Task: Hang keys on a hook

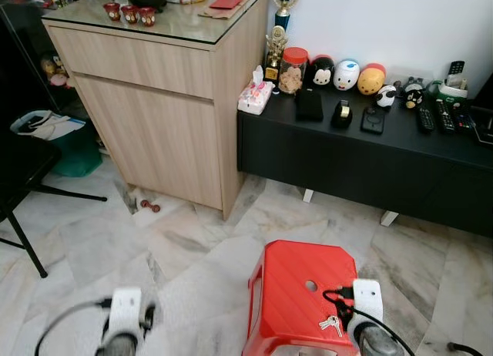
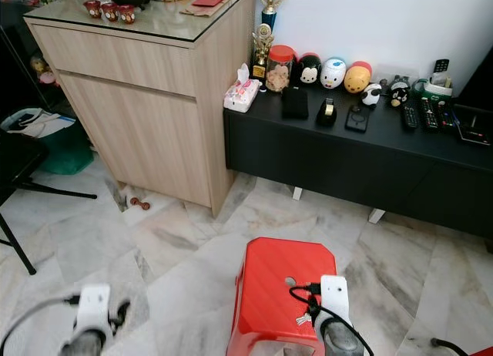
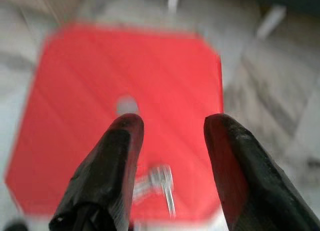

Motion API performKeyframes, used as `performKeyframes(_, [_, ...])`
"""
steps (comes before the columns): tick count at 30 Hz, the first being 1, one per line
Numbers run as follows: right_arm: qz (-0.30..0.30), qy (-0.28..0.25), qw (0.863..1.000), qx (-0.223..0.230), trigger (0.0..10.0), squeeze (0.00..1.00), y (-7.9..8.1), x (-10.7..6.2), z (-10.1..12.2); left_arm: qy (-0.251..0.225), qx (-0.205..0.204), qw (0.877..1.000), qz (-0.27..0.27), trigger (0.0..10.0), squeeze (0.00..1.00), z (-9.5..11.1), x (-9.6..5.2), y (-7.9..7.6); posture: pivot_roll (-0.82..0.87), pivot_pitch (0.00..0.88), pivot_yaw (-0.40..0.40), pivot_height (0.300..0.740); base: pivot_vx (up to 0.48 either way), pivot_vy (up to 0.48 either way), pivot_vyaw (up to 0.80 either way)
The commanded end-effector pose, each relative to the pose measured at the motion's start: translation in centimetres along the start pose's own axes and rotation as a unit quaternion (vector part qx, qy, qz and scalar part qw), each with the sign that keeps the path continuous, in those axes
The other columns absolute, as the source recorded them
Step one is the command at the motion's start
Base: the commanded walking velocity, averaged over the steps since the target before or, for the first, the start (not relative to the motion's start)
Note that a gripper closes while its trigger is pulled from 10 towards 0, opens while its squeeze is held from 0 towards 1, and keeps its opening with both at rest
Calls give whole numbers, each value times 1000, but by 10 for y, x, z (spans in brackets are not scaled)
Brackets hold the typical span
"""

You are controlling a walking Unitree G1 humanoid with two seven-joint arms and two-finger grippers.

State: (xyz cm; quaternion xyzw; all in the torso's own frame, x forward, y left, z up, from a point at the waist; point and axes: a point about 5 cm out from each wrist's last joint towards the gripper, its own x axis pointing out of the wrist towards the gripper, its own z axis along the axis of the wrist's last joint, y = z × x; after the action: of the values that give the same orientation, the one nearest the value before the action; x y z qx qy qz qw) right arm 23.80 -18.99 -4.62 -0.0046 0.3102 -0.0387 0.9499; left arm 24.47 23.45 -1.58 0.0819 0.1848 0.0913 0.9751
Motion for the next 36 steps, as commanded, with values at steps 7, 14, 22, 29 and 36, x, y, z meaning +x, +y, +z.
performKeyframes(7, [4,-113,994,13,10000,0,-4,4,39,-114,-4,993,-33,10000,0,31,-2,-17,12,74,-64,740,0,0,0])
performKeyframes(14, [24,-152,988,6,10000,0,1,-3,36,-136,-34,990,-27,10000,0,20,-27,-17,20,60,-74,740,0,0,0])
performKeyframes(22, [14,-154,988,14,10000,0,1,-3,38,-136,-53,989,-33,10000,0,32,-18,-22,5,35,-63,740,0,0,0])
performKeyframes(29, [4,-148,989,9,10000,0,-3,-1,42,-130,-51,989,-41,10000,0,32,-18,-23,9,29,-59,740,0,0,0])
performKeyframes(36, [-6,-139,990,5,10000,0,-5,2,44,-124,-50,990,-39,10000,0,31,-18,-21,9,29,-59,720,0,0,0])
